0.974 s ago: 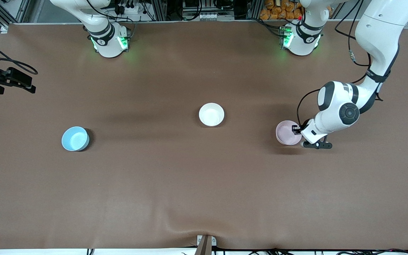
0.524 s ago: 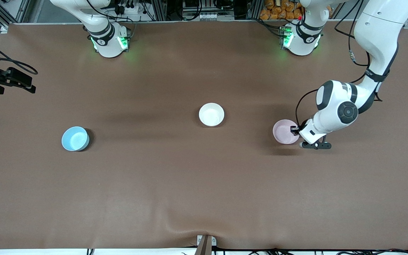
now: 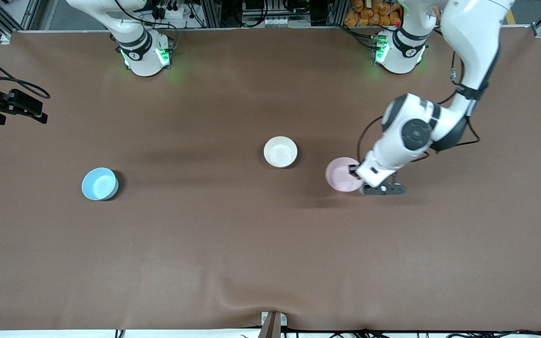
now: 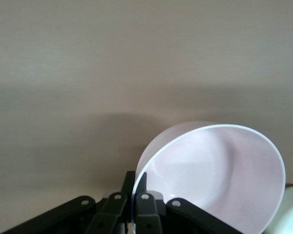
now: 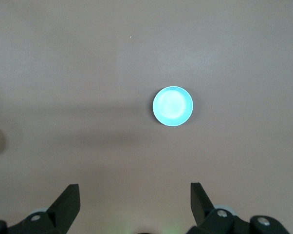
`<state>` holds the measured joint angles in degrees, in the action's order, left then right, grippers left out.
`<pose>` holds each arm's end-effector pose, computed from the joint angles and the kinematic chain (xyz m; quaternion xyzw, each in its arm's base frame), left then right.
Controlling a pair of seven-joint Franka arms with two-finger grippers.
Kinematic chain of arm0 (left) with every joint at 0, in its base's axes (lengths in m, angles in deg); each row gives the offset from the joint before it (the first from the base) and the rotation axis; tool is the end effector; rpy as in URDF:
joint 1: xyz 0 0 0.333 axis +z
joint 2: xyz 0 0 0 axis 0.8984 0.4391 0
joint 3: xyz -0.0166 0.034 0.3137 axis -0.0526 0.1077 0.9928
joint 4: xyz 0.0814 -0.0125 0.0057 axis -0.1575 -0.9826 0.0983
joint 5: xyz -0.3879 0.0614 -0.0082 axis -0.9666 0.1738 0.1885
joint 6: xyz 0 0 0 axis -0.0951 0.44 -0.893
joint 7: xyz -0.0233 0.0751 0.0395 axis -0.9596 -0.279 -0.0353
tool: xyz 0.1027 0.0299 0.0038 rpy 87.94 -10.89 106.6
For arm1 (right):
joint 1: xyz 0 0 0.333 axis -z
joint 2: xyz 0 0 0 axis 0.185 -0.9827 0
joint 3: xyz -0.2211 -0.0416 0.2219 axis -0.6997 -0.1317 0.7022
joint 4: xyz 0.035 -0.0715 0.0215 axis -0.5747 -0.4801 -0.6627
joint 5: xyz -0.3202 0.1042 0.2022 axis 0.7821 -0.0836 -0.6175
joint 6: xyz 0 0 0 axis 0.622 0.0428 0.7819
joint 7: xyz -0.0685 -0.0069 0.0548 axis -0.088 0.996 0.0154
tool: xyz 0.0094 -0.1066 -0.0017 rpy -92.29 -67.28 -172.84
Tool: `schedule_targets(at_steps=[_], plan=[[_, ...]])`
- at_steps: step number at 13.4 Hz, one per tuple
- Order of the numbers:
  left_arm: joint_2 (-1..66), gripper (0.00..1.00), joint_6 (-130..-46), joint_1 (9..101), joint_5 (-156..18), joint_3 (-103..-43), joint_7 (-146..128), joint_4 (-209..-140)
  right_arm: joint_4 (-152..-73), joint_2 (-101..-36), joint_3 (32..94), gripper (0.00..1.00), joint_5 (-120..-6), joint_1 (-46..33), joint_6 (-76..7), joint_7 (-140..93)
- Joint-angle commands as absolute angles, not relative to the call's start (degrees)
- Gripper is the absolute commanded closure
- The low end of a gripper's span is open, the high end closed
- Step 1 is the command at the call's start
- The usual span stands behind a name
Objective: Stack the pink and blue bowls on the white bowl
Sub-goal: 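Carry the pink bowl with the left gripper over the white bowl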
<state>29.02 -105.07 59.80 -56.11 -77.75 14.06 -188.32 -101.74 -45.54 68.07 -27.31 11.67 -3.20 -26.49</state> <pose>0.5506 -0.2670 0.2880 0.9985 0.0181 -0.0178 0.0480 0.5442 -0.0123 0.6335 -0.9994 -0.0071 0.0335 0.0095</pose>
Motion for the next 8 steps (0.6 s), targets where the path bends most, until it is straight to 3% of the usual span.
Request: schedule_targets(at_steps=[1,8], plan=[[30.08,1.0,-103.36,53.61,-55.36,-77.36,21.2,-184.47,-102.0,-44.96,68.47,0.0,-27.22,12.24,-2.8,-26.98],[32.55,1.0,-103.36,42.78,-55.36,-77.28,34.83,-184.8,-102.0,-44.96,68.47,0.0,-27.22,12.24,-2.8,-26.98]])
